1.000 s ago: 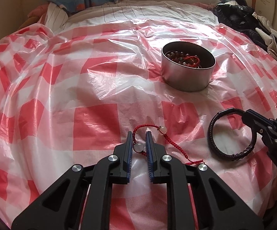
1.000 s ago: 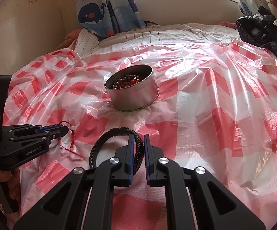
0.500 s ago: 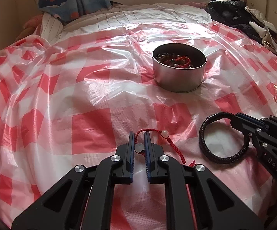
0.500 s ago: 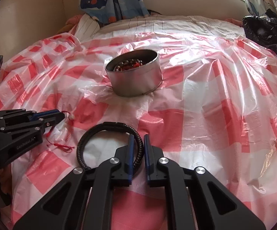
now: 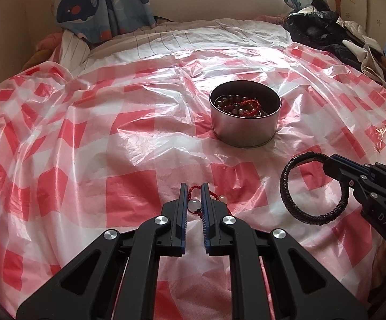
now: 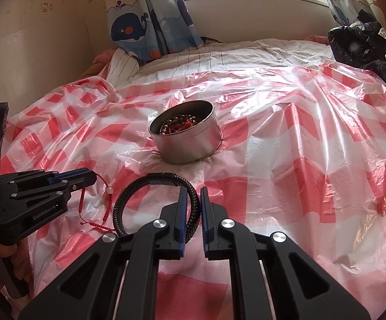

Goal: Organize jewelry
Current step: 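Lift and carry both bracelets toward the tin with both tools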

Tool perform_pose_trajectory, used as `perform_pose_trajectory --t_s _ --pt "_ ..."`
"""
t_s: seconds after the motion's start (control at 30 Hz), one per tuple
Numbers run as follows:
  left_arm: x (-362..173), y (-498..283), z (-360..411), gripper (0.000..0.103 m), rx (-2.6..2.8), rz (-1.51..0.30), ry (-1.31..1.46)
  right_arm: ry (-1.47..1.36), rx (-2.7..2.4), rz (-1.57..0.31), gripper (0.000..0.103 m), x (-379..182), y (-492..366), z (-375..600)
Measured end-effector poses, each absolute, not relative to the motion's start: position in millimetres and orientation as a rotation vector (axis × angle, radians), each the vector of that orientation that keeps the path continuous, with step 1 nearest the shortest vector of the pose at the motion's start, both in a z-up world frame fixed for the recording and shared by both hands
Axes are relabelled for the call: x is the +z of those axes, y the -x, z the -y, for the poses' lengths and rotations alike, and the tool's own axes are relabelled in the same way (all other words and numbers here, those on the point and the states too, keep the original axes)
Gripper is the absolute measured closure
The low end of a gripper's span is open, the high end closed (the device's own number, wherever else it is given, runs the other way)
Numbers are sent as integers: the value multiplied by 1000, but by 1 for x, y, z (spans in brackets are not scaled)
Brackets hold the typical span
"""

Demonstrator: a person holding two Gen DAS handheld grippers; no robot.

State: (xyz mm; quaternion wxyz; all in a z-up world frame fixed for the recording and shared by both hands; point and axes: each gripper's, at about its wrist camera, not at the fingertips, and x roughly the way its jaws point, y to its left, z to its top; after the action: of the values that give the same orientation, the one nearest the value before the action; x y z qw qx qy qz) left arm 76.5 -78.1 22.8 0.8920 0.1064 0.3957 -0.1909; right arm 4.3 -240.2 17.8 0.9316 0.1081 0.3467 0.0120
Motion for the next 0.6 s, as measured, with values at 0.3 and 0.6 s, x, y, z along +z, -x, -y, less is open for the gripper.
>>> perform_pose_trajectory --t_s 0.3,0.6 --pt "27 -77 74 94 -382 -808 -201 -238 19 -679 93 21 -2 243" --pt "30 -76 76 94 -385 -798 -202 -255 21 -647 93 24 1 246"
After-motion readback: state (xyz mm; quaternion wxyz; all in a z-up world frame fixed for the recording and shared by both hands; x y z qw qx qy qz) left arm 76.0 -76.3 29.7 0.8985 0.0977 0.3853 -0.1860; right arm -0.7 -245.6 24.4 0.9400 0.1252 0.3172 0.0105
